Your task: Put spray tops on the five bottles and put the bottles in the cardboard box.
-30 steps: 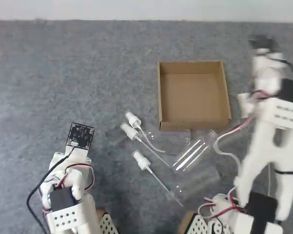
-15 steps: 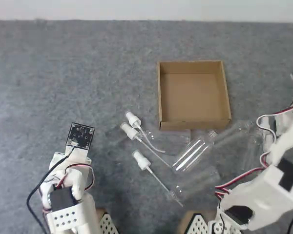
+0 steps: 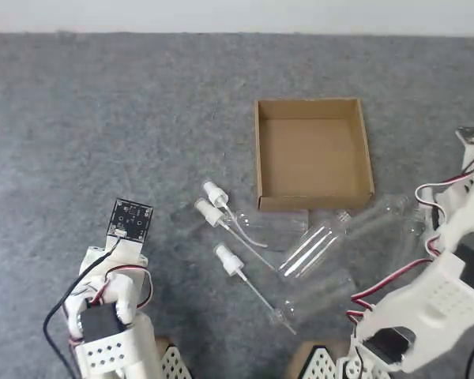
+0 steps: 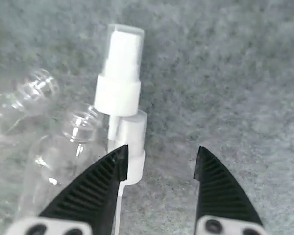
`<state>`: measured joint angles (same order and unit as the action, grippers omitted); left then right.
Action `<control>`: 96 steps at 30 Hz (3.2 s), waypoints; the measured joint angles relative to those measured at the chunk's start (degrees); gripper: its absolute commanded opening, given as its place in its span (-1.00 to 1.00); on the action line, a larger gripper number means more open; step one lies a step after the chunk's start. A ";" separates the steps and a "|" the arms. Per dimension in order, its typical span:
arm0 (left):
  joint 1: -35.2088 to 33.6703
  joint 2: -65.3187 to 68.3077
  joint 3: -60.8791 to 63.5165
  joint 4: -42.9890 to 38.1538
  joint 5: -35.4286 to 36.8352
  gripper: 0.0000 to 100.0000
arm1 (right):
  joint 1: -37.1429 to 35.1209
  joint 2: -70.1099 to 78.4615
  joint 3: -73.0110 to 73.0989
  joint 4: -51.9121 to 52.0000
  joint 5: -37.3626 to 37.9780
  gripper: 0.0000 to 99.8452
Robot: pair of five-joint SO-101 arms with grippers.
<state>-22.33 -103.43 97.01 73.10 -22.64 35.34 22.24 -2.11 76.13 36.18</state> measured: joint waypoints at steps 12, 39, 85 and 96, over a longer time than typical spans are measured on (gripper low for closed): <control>0.00 0.00 0.00 0.00 0.00 -0.97 | -1.41 0.00 0.70 -0.35 0.00 -0.63; 0.00 0.00 0.00 0.00 0.00 -0.97 | -8.70 -16.26 -8.44 14.15 -5.36 -0.99; 0.00 0.00 0.00 0.00 0.00 -0.97 | -86.42 1.05 -8.70 -4.57 -38.07 -0.67; 0.00 0.00 0.00 0.00 0.00 -0.97 | -76.66 -1.58 -24.53 14.42 -35.25 -0.68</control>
<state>-22.33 -103.43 97.01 73.10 -22.64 -41.32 20.66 -26.64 90.55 0.92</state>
